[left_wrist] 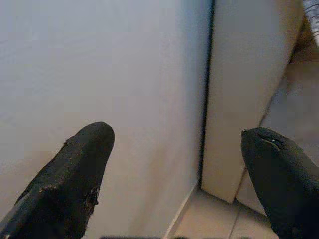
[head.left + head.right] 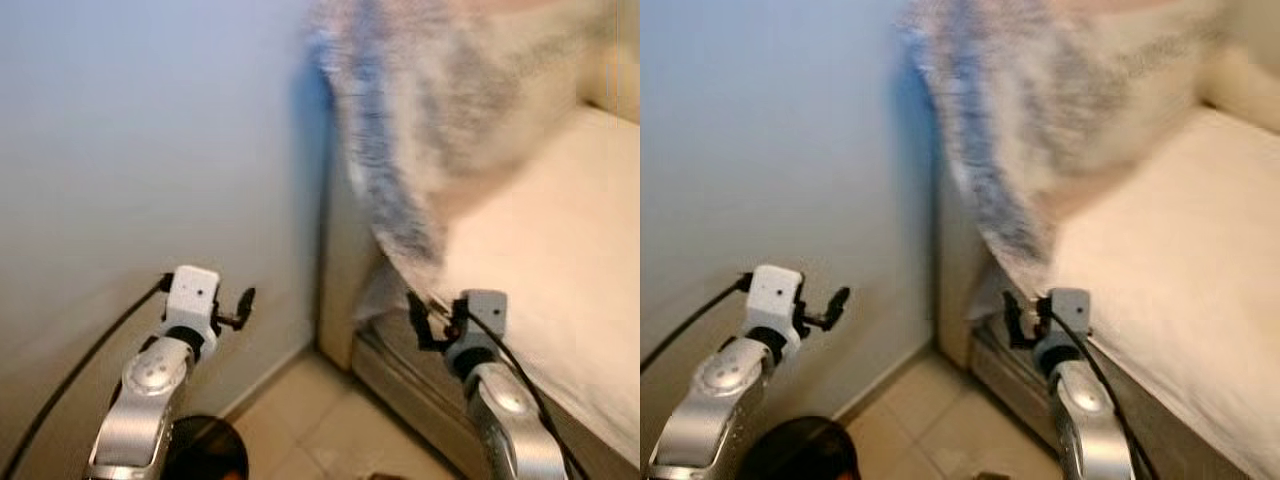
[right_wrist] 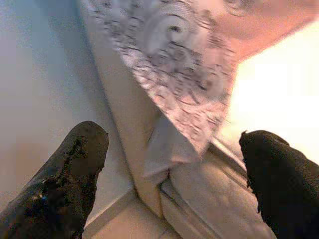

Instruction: Clean up the room

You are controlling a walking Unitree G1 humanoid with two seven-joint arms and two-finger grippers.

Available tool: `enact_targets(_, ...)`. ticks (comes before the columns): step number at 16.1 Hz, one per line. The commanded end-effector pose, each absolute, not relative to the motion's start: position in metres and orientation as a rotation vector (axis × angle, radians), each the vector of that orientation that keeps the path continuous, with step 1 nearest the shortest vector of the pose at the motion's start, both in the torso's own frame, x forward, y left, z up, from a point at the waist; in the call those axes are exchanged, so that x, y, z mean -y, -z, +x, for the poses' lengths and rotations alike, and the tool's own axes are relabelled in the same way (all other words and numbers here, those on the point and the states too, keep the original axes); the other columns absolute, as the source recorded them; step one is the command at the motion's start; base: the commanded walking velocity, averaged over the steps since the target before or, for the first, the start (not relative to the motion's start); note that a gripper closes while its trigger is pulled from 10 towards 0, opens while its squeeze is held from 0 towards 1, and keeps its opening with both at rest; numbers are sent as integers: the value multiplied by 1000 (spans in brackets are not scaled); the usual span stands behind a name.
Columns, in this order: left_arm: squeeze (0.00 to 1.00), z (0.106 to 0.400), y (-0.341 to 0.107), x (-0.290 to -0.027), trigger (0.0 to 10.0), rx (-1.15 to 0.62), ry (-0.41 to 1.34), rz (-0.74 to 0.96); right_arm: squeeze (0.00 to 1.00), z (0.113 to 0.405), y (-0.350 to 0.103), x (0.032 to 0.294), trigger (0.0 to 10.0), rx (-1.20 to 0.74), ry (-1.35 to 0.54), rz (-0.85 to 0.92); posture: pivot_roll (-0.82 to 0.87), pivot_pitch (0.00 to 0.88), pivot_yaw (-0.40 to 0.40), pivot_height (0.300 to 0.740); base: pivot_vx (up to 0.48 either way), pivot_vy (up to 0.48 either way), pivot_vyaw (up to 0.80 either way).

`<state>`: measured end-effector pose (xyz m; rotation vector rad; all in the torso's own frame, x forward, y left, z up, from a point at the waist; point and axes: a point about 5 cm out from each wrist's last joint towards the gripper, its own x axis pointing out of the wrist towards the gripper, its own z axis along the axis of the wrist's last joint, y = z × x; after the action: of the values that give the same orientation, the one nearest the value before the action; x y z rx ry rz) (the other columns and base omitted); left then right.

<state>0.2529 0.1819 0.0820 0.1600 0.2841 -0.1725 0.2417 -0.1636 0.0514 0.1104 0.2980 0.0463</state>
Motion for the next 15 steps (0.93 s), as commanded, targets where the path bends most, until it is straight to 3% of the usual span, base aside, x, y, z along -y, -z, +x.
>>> enact_targets(1,0,256,-86,-179,10000,-256,167,166,1000,243,-55,169,10000,-285,-32,100,-70,0,34,740,0,0,-775)
enact_targets(6,0,259,-94,-177,10000,-193,152,154,1000,244,-56,169,10000,-278,-33,95,-74,0,37,740,0,0,-776)
enact_targets(15,0,260,-90,-176,10000,-213,134,157,1000,248,-60,169,10000,-261,-30,76,-77,0,35,740,0,-470,-55)
